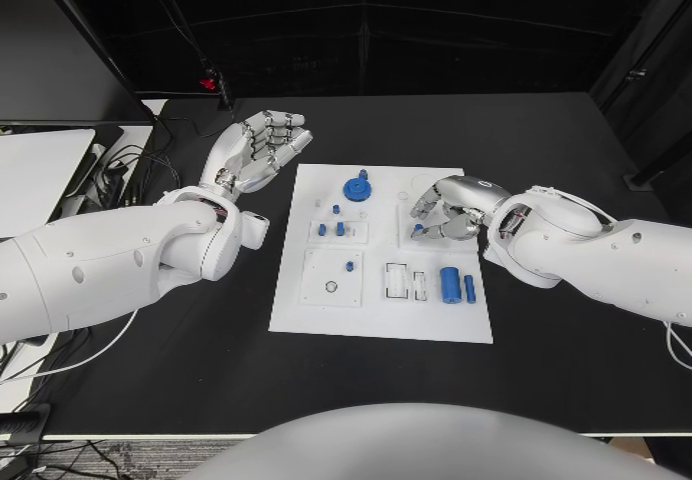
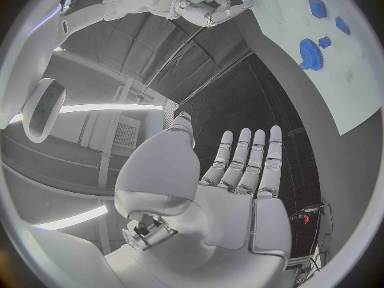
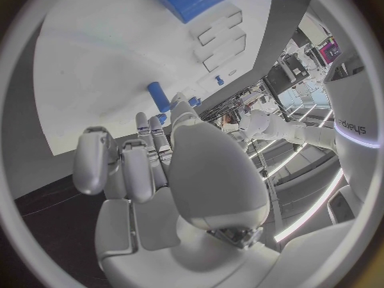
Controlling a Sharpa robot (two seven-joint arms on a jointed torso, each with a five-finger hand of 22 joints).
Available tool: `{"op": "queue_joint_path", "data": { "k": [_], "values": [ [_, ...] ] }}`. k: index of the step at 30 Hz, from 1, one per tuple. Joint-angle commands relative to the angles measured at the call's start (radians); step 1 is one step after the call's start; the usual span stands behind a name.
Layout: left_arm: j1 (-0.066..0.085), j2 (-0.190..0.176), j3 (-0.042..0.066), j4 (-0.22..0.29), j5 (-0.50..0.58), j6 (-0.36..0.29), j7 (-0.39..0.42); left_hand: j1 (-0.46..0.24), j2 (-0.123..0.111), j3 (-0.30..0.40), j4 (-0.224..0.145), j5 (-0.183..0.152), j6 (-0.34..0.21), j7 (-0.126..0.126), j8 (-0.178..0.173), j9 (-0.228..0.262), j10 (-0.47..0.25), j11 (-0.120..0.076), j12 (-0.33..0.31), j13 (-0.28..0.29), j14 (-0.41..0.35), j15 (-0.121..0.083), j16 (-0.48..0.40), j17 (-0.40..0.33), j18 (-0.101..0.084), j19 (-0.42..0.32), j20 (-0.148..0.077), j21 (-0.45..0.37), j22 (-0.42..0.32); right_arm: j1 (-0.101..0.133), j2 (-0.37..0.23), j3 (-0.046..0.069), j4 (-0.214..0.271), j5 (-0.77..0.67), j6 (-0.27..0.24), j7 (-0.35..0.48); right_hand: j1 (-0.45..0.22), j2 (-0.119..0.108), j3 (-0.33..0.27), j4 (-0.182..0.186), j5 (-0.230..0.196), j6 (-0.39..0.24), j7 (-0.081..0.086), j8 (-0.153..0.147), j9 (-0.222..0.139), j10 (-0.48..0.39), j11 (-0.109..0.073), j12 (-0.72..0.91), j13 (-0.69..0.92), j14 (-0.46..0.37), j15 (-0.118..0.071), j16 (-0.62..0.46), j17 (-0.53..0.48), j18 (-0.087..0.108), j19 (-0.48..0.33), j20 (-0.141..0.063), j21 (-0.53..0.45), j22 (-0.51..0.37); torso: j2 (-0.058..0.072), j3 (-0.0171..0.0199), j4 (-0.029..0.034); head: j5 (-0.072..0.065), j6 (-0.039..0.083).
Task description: Assemble the parts on the task board
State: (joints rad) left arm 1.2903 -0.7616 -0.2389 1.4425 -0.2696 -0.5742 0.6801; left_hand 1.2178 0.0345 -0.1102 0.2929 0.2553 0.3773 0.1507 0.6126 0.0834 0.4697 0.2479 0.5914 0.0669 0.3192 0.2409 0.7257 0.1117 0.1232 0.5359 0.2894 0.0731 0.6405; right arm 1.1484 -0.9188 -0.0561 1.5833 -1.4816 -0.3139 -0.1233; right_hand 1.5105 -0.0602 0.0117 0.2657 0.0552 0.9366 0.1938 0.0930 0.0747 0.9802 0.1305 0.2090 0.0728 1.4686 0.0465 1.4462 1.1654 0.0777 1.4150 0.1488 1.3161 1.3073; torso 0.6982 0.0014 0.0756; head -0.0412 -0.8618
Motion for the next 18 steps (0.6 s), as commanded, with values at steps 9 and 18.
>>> {"op": "queue_joint_path", "data": {
  "k": [9,18],
  "values": [
    [0.001,0.000,0.001,0.000,0.001,-0.001,0.122,0.000,0.007,-0.006,-0.001,-0.001,-0.006,0.139,0.004,-0.001,-0.006,0.000,0.005,-0.001,-0.003,-0.001,0.004,-0.001,-0.009,0.004,0.000,0.005,-0.001,0.000,0.021,0.000,-0.006,-0.038,0.069,-0.041,0.027,0.022,0.016,-0.011,-0.007,0.046,-0.018,0.017,0.002,0.069,-0.020,0.025,-0.006,0.031,-0.017,0.001,0.000,-0.002,-0.001,-0.011,-0.001,0.057,0.000,0.0002,-0.0003,0.000,-0.001],
    [0.001,0.001,0.001,0.000,0.001,-0.001,0.121,0.001,0.010,-0.006,-0.001,0.001,-0.007,0.139,0.005,-0.002,-0.007,0.000,0.006,-0.001,-0.002,-0.001,0.005,-0.003,-0.009,0.004,-0.001,0.005,-0.002,-0.001,0.026,0.000,-0.004,-0.066,0.070,-0.066,0.115,0.073,0.073,-0.033,-0.007,0.144,-0.057,0.055,0.014,0.163,-0.056,0.027,-0.011,0.033,-0.046,0.002,0.004,-0.001,0.000,-0.035,-0.001,0.058,0.000,0.0004,-0.0003,0.001,-0.001]
  ]
}}
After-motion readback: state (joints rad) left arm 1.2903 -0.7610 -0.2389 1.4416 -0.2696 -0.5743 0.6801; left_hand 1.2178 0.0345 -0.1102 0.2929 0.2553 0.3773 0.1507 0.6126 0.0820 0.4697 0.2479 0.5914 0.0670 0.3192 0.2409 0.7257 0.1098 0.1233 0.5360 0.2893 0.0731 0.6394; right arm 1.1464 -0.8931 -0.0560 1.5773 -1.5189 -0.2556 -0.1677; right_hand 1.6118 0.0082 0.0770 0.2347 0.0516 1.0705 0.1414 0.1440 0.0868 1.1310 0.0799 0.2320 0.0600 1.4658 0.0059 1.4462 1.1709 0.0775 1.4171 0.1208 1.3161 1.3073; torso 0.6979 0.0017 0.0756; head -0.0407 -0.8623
